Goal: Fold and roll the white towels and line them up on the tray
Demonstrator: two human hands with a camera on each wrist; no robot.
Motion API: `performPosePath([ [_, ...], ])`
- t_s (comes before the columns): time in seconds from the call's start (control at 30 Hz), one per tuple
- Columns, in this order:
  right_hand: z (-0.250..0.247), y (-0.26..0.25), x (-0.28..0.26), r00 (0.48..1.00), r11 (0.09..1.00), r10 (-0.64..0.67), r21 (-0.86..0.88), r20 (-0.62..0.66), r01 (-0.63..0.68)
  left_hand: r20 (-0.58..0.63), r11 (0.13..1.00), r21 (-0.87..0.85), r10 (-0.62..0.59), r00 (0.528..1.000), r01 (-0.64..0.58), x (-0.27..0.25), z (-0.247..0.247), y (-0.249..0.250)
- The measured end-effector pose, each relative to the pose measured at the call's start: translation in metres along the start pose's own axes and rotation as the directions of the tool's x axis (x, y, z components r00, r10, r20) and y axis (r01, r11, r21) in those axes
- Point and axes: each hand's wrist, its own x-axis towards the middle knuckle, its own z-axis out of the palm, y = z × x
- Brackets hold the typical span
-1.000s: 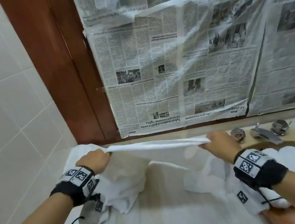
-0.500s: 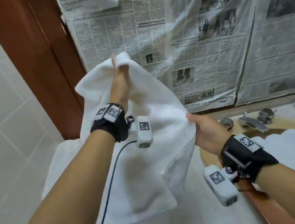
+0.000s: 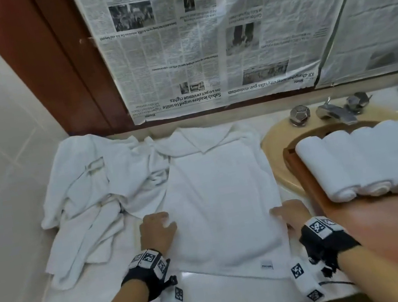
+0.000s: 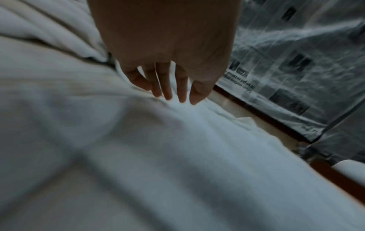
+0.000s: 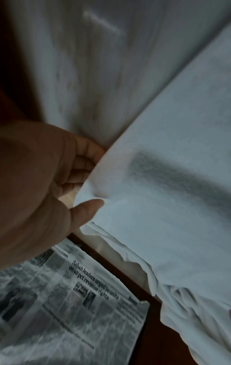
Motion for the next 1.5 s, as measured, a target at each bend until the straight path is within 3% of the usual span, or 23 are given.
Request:
performPosePath([
  [0.1,0.002,0.009,-0.007,1.0,0.999,-0.006,-0.047,0.017,0.007,-0.033,0.991,0.119,-0.053,0.998,0.056,-0.009,0.003,-0.022],
  [0.23,0.008,0.022,-0.013,0.998,0.997,-0.045,-0.066,0.051,0.049,0.011,0.99,0.115,-0.078,0.997,0.076,-0.015,0.002,-0.027],
  [0.37,0.009,0.021,-0.023,0.962,0.99,-0.132,-0.024,0.24,0.142,0.127,0.934,0.349,-0.121,0.984,0.07,-0.017,-0.004,-0.017],
  [0.47,0.001,0.017,-0.027,0.957,0.988,-0.139,-0.034,0.253,0.152,0.265,0.918,0.392,-0.178,0.948,0.063,-0.007,-0.016,-0.008],
  [0.57,-0.01,0.016,-0.02,0.986,0.989,-0.136,0.078,0.095,0.129,0.375,0.982,0.146,-0.169,0.912,0.122,-0.002,-0.026,0.002],
  [0.63,-0.015,0.016,-0.016,0.994,0.993,-0.095,0.075,0.055,0.09,0.407,0.984,0.027,-0.174,0.897,0.178,-0.006,-0.031,0.004],
  [0.87,-0.019,0.021,-0.016,0.993,0.984,0.087,-0.16,0.084,-0.073,0.586,0.902,0.432,-0.297,0.754,0.02,-0.019,-0.029,0.0],
  [0.97,-0.019,0.021,-0.019,0.995,0.964,0.089,-0.256,0.047,-0.074,0.54,0.881,0.472,-0.302,0.785,0.014,-0.022,-0.026,0.005],
  [1.07,-0.019,0.016,-0.021,0.999,0.959,0.023,-0.282,0.036,-0.012,0.418,0.938,0.326,-0.256,0.871,0.119,-0.01,-0.021,0.006],
  [1.13,-0.017,0.012,-0.024,0.998,0.956,-0.02,-0.291,0.066,0.039,0.333,0.954,0.275,-0.211,0.919,0.12,-0.005,-0.019,0.009],
  [1.2,-0.016,0.009,-0.026,0.992,0.959,-0.041,-0.274,0.119,0.072,0.337,0.964,0.246,-0.186,0.923,0.105,-0.005,-0.02,0.013],
  [1.27,-0.016,0.004,-0.029,0.989,0.965,-0.071,-0.243,0.128,0.101,0.421,0.967,0.228,-0.204,0.884,0.115,-0.008,-0.027,0.015],
  [1.4,-0.021,0.005,-0.032,0.989,0.943,-0.01,-0.328,0.145,0.057,0.656,0.935,0.329,-0.327,0.681,0.132,-0.019,-0.044,0.01],
  [1.43,-0.022,0.007,-0.032,0.986,0.926,0.037,-0.376,0.165,0.028,0.668,0.932,0.336,-0.335,0.664,0.132,-0.022,-0.046,0.011],
  [1.5,-0.022,0.012,-0.031,0.982,0.898,0.1,-0.439,0.16,-0.02,0.625,0.936,0.32,-0.323,0.71,0.144,-0.023,-0.043,0.013],
])
